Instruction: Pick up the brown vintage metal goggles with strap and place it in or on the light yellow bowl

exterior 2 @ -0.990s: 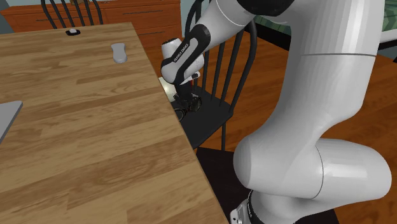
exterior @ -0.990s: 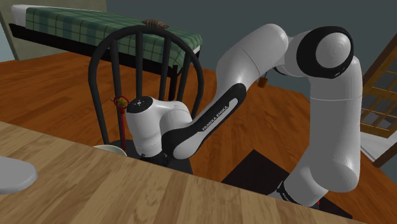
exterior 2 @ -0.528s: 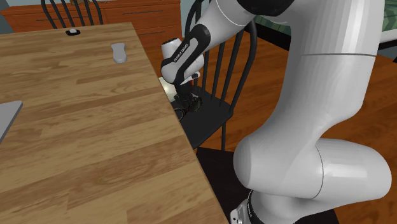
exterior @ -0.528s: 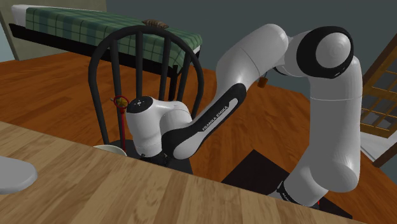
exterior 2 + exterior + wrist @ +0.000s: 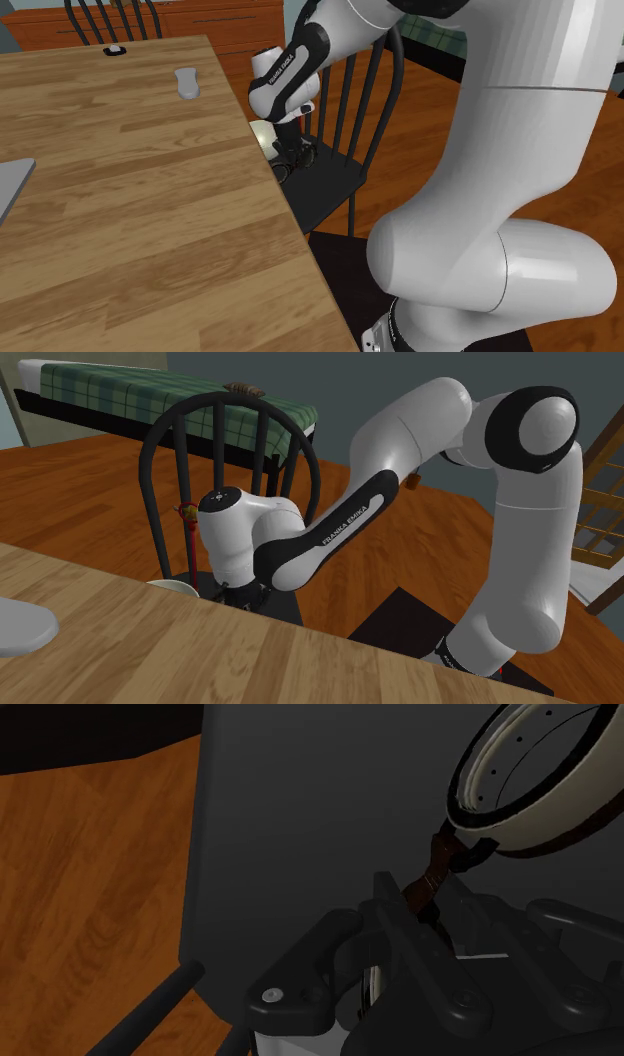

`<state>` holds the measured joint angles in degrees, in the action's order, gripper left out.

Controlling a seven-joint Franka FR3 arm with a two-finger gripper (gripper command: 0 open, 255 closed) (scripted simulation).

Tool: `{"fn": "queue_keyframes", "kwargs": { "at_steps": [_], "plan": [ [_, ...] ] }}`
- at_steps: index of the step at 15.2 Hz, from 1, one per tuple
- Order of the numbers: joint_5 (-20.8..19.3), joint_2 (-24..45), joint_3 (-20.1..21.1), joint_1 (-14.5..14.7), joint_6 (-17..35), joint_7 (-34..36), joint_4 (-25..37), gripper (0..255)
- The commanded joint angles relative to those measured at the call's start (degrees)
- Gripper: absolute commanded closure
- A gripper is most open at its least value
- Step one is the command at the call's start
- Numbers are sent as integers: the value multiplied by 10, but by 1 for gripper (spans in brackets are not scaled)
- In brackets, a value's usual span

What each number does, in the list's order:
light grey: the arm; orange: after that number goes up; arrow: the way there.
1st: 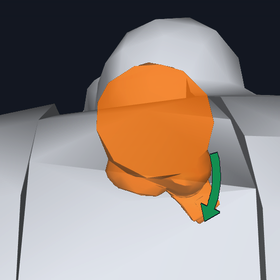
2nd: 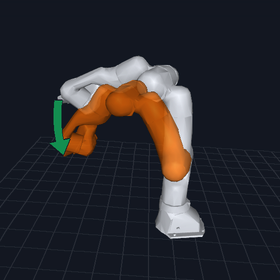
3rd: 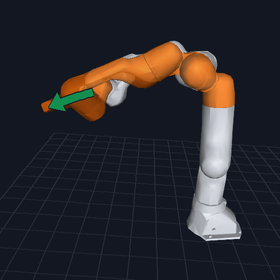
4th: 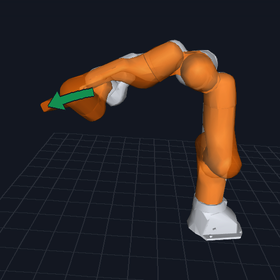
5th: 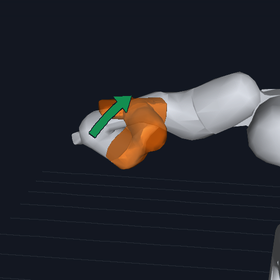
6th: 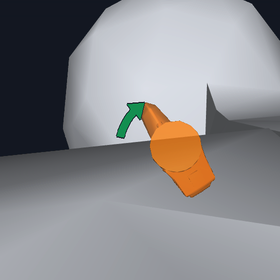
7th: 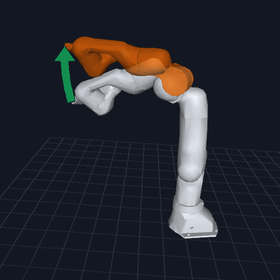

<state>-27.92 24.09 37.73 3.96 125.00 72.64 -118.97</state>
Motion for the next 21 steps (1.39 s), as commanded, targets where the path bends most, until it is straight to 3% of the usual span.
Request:
{"fn": "queue_keyframes", "kwargs": {
  "at_steps": [1,21],
  "plan": [
    [11,-12,6,-5,-10,-8,1,255],
    [106,-119,48,-39,-121,-83,41,255]
  ]
}}
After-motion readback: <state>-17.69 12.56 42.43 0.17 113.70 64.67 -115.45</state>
